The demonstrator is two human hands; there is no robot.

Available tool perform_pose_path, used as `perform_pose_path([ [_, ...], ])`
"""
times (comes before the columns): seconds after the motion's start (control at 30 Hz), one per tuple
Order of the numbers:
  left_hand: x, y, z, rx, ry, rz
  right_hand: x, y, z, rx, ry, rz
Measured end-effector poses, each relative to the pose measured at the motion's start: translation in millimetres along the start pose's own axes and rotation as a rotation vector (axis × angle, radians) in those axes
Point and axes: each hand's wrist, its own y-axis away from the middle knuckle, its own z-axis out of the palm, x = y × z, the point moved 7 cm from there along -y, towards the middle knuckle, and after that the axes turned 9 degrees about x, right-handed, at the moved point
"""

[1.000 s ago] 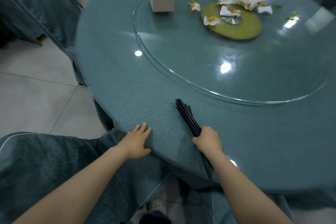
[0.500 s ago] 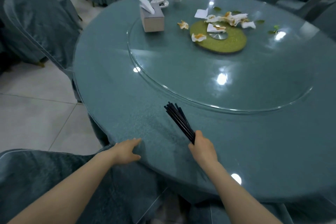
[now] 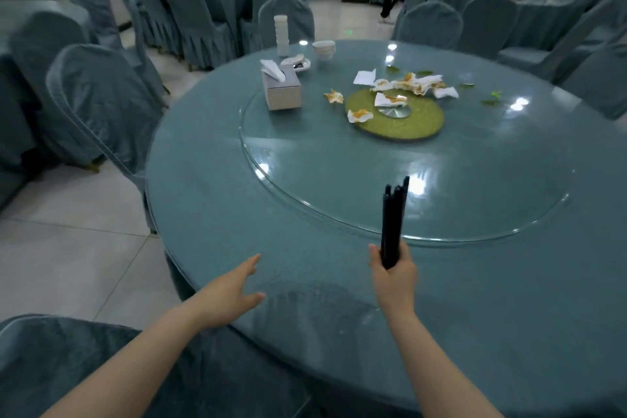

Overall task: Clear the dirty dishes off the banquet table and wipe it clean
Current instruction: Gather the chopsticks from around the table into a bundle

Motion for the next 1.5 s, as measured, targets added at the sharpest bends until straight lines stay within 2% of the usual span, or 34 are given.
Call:
perform_pose_path([
  [0.2,-1,14,0,0.04,0.031,-0.017,45,21,-9,-0.046,-0.041,0.067],
  [0.5,-13,31,-11,0.101,0.077,-0.071,53,16,-6,-0.109,0.065,0.112],
  [0.6,-23,42,-27,0.162,0.097,-0.088,47,19,5,-0.153,0.061,0.108],
  [0.73,-43,69,-63,0.287,0.167,-0.111,10,34,43,-0.292,0.089,0.031],
  [0.87,-69,113,-109,0.46,0.181,-0.128,-46,66,91,-0.492,0.161,-0.165],
  [1.03,-127,186,-158,0.721,0.324,-0.203,-117,131,144,-0.695,0.44,-0.632],
  [1.23,-227,297,-197,0.954,0.47,-0.338,-228,254,198,-0.66,0.409,-1.23],
  [1.37,-295,366,-211,1.023,0.522,-0.417,-289,332,238,-0.63,0.375,-1.361],
  [1.5,-354,413,-229,1.065,0.59,-0.433,-329,398,281,-0.652,0.318,-1.379],
])
